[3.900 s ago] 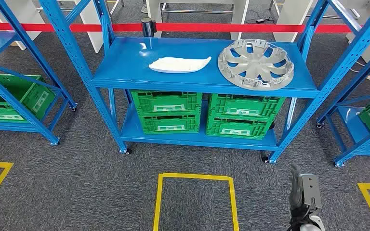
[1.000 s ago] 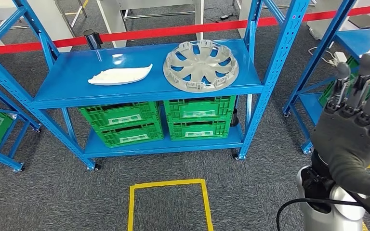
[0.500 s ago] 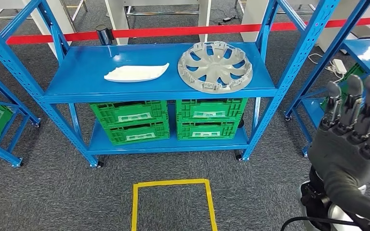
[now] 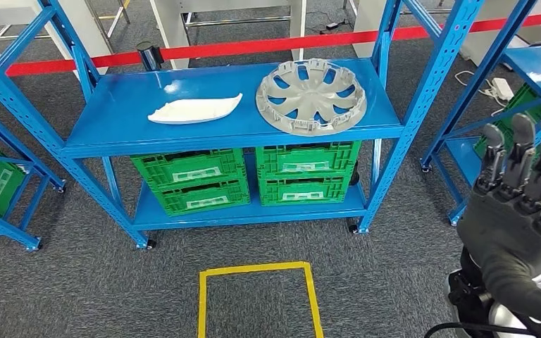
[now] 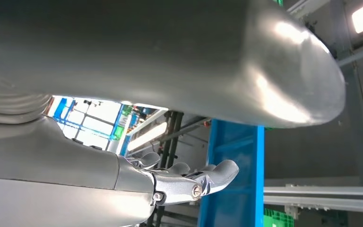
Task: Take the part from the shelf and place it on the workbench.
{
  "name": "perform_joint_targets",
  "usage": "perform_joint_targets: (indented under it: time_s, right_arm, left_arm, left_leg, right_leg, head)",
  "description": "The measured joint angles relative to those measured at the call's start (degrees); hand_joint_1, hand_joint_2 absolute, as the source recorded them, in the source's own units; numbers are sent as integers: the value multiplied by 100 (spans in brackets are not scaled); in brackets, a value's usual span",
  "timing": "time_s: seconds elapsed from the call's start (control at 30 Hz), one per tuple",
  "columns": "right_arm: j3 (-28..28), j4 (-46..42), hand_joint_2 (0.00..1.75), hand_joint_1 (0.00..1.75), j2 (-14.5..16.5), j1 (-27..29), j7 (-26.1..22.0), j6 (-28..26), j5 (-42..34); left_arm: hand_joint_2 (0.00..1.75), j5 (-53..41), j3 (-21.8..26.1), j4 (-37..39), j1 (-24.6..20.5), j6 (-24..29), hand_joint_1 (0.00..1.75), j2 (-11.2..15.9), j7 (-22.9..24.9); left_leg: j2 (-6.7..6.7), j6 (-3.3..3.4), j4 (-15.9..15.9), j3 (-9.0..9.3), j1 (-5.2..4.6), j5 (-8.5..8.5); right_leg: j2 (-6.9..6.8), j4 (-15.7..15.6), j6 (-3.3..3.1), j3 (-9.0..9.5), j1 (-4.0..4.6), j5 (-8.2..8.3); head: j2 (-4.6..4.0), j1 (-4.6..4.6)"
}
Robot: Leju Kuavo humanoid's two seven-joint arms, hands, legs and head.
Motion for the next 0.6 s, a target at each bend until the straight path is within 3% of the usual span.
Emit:
perform_joint_targets:
  time_s: [0.03, 0.07, 0.13, 0.2, 0.23, 0.37, 0.57, 0.6]
  right_arm:
    - [13, 29, 0, 0, 6, -24, 0, 31, 6]
    - [30, 65, 0, 0, 15, -59, 1, 64, 14]
    - [63, 132, 0, 0, 44, -146, 1, 112, 27]
    - [89, 193, 0, 0, 72, -246, 1, 137, 27]
    - [101, 227, 0, 0, 87, -294, 2, 144, 24]
    - [135, 369, 0, 0, 127, -426, 1, 208, -17]
    - [154, 539, 0, 0, 167, -528, 1, 256, -63]
    - [156, 565, 44, 0, 171, -531, 1, 257, -68]
  left_arm:
    - [0, 4, 8, 0, 2, 14, 0, 1, 4]
    - [0, 9, 15, 0, 2, 29, 0, 1, 7]
    - [0, 29, 26, 0, -4, 48, 0, 1, 9]
    - [0, 62, 31, 1, -24, 56, 0, -7, 8]
    - [0, 81, 38, 1, -32, 61, 0, -14, 7]
    - [0, 123, 90, 0, -36, 83, 0, -36, 2]
    - [0, 159, 152, 0, -49, 97, 0, -42, 2]
    - [0, 167, 162, 0, -48, 102, 0, -45, 2]
  left_leg:
    - [1, -37, 170, -88, 39, -14]
    - [1, -72, 126, -77, 73, 85]
    - [2, -126, -539, 227, 128, 499]
    - [-13, -120, -1225, 532, 133, 758]
    - [-24, -98, -1400, 599, 133, 803]
    - [-43, -10, -1450, 593, 121, 821]
    - [-42, 62, -1447, 590, 111, 820]
    - [-42, 68, -1446, 589, 109, 819]
  right_leg:
    - [2, 2, 8, 0, -17, -1]
    - [6, 5, 24, 4, -39, -4]
    - [15, 14, 80, 21, -88, -15]
    - [24, 28, 167, 27, -105, -26]
    - [26, 35, 199, 26, -98, -38]
    - [34, -17, 140, 44, -84, 1]
    - [35, -121, 260, 96, -90, 56]
    - [35, -131, 285, 99, -93, 60]
  head:
    - [0, 0]
    - [0, 0]
    - [0, -3]
    - [0, -16]
    - [0, -19]
    - [0, -2]
    - [0, 14]
    - [0, 15]
